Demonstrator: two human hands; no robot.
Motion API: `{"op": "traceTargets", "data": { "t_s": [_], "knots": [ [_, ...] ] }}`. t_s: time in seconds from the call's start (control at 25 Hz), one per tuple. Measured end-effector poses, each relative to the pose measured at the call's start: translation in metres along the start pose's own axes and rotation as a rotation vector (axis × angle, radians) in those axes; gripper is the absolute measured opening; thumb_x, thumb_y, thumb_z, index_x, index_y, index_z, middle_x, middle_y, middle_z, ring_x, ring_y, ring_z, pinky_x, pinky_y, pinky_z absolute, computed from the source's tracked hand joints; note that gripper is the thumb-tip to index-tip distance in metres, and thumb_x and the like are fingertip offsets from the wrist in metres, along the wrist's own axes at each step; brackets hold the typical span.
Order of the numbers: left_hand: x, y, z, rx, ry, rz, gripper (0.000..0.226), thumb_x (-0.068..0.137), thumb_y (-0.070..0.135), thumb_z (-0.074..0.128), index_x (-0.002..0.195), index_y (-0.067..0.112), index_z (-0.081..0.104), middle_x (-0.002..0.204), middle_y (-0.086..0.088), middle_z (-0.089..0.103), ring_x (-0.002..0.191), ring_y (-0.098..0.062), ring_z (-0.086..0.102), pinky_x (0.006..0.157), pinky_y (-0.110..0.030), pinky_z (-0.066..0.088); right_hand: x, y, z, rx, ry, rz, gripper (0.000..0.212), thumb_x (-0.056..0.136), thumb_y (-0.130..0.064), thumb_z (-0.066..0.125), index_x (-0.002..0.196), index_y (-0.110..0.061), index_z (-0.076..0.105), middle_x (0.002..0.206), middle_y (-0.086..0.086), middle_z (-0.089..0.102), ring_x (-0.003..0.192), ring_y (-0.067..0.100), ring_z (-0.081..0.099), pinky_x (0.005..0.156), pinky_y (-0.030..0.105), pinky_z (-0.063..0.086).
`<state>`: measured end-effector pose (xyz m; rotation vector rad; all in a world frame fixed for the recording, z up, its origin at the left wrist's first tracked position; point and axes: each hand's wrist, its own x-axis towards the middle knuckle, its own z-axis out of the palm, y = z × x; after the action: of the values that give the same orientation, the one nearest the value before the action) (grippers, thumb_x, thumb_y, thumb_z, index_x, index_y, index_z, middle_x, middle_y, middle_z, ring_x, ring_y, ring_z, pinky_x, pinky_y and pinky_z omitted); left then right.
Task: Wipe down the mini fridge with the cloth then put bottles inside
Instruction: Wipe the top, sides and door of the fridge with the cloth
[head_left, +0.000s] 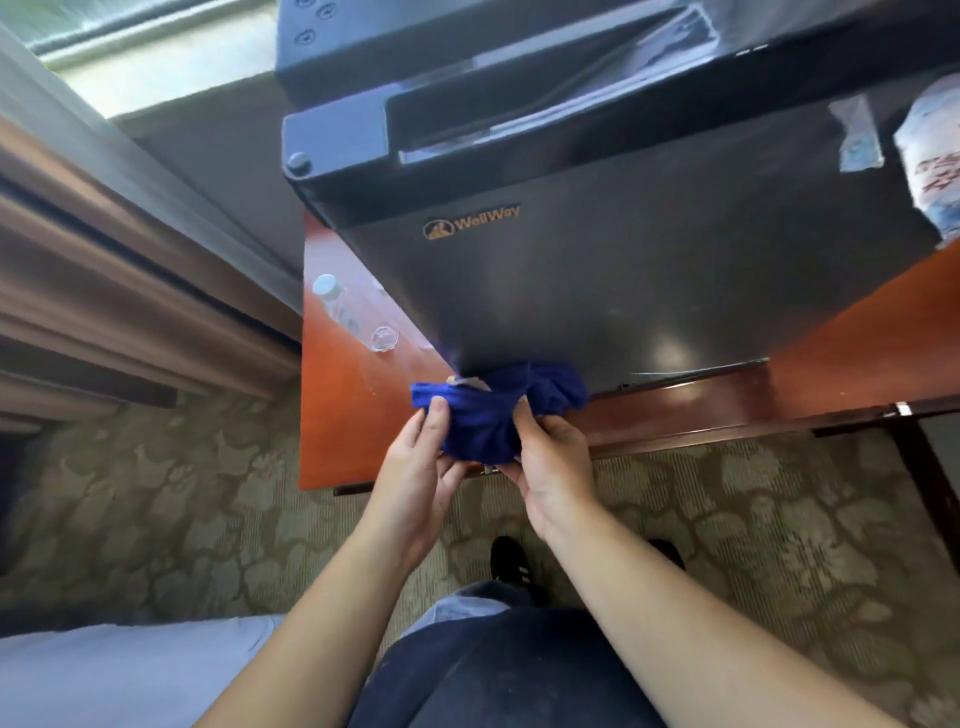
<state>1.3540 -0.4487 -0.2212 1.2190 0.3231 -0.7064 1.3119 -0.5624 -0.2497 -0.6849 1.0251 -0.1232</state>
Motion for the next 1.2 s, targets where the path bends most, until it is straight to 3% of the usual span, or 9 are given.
{"op": "traceTargets", "data": {
  "t_s": [0.12, 0.28, 0.4, 0.56, 0.64, 0.72, 0.84, 0.96, 1.2],
  "knots": [
    [0.021, -0.026, 0.007, 0.097, 0.023, -0.063, 0.030, 0.099, 0.019, 0.061, 0.128, 0.011, 0.061, 0.122, -0.011, 0.074, 0.117, -0.024, 0.069, 0.095, -0.032, 0.056, 0.025, 0.006, -0.013, -0.074, 0.113, 0.025, 0.021, 0.099, -0.021, 0.067, 0.083, -0.008, 0.069, 0.097, 0.021, 0.076, 0.084, 0.032, 0.075, 0.080, 0.055, 0.063],
    [0.044, -0.062, 0.040, 0.108, 0.028, -0.120, 0.029, 0.099, 0.004, 0.060, 0.128, 0.001, 0.059, 0.124, -0.015, 0.072, 0.114, -0.027, 0.071, 0.090, -0.031, 0.059, 0.058, -0.012, -0.058, 0.047, 0.183, 0.072, 0.005, 0.100, -0.013, 0.064, 0.100, -0.011, 0.068, 0.098, 0.013, 0.074, 0.068, 0.019, 0.076, 0.059, 0.035, 0.063],
    [0.056, -0.089, 0.090, 0.093, 0.076, -0.168, 0.026, 0.097, 0.005, 0.064, 0.122, 0.000, 0.063, 0.119, -0.017, 0.073, 0.102, -0.021, 0.074, 0.079, -0.025, 0.058, 0.079, -0.048, -0.106, 0.068, 0.231, 0.099, 0.016, 0.099, -0.012, 0.065, 0.115, -0.009, 0.066, 0.102, 0.011, 0.075, 0.075, 0.021, 0.077, 0.053, 0.029, 0.061],
    [0.062, -0.126, 0.179, 0.082, 0.107, -0.203, 0.015, 0.094, 0.006, 0.068, 0.109, 0.005, 0.068, 0.107, -0.010, 0.076, 0.089, -0.013, 0.076, 0.072, -0.021, 0.058, 0.097, -0.115, -0.174, -0.005, 0.265, 0.047, 0.005, 0.100, -0.013, 0.064, 0.100, -0.015, 0.068, 0.100, 0.008, 0.075, 0.082, 0.022, 0.075, 0.061, 0.034, 0.062],
    [0.066, -0.144, 0.229, 0.111, 0.102, -0.228, 0.005, 0.094, 0.007, 0.068, 0.097, 0.011, 0.068, 0.105, -0.008, 0.076, 0.083, -0.010, 0.076, 0.068, -0.019, 0.057, 0.106, -0.150, -0.209, -0.031, 0.273, 0.020, 0.013, 0.101, -0.013, 0.061, 0.092, -0.018, 0.068, 0.094, 0.009, 0.075, 0.077, 0.022, 0.075, 0.062, 0.035, 0.062],
    [0.072, -0.158, 0.272, 0.088, 0.104, -0.268, 0.004, 0.095, 0.006, 0.067, 0.097, 0.009, 0.068, 0.108, -0.012, 0.074, 0.079, -0.008, 0.075, 0.066, -0.019, 0.057, 0.113, -0.179, -0.238, -0.046, 0.255, -0.010, 0.011, 0.103, -0.014, 0.060, 0.100, -0.014, 0.070, 0.096, 0.012, 0.075, 0.077, 0.023, 0.074, 0.058, 0.034, 0.064],
    [0.073, -0.175, 0.324, 0.023, 0.083, -0.305, 0.030, 0.097, 0.007, 0.064, 0.126, -0.002, 0.062, 0.128, -0.017, 0.068, 0.107, -0.019, 0.070, 0.091, -0.028, 0.055, 0.122, -0.221, -0.269, -0.039, 0.229, -0.091, 0.023, 0.103, -0.017, 0.059, 0.124, -0.011, 0.068, 0.109, 0.015, 0.073, 0.083, 0.020, 0.073, 0.067, 0.035, 0.065],
    [0.067, -0.182, 0.354, -0.069, 0.021, -0.325, 0.038, 0.099, 0.007, 0.061, 0.137, 0.003, 0.056, 0.138, -0.012, 0.063, 0.130, -0.026, 0.059, 0.110, -0.036, 0.046, 0.125, -0.253, -0.289, -0.088, 0.222, -0.143, 0.016, 0.103, -0.017, 0.059, 0.115, -0.015, 0.069, 0.112, 0.014, 0.072, 0.086, 0.017, 0.072, 0.065, 0.033, 0.064],
    [0.070, -0.169, 0.341, -0.047, 0.047, -0.333, 0.014, 0.099, 0.007, 0.061, 0.109, 0.016, 0.067, 0.117, -0.005, 0.070, 0.108, -0.018, 0.065, 0.095, -0.029, 0.052, 0.113, -0.246, -0.272, -0.284, 0.127, -0.146, 0.014, 0.102, -0.015, 0.061, 0.110, -0.015, 0.072, 0.119, 0.023, 0.073, 0.109, 0.038, 0.072, 0.097, 0.058, 0.057]
  ]
}}
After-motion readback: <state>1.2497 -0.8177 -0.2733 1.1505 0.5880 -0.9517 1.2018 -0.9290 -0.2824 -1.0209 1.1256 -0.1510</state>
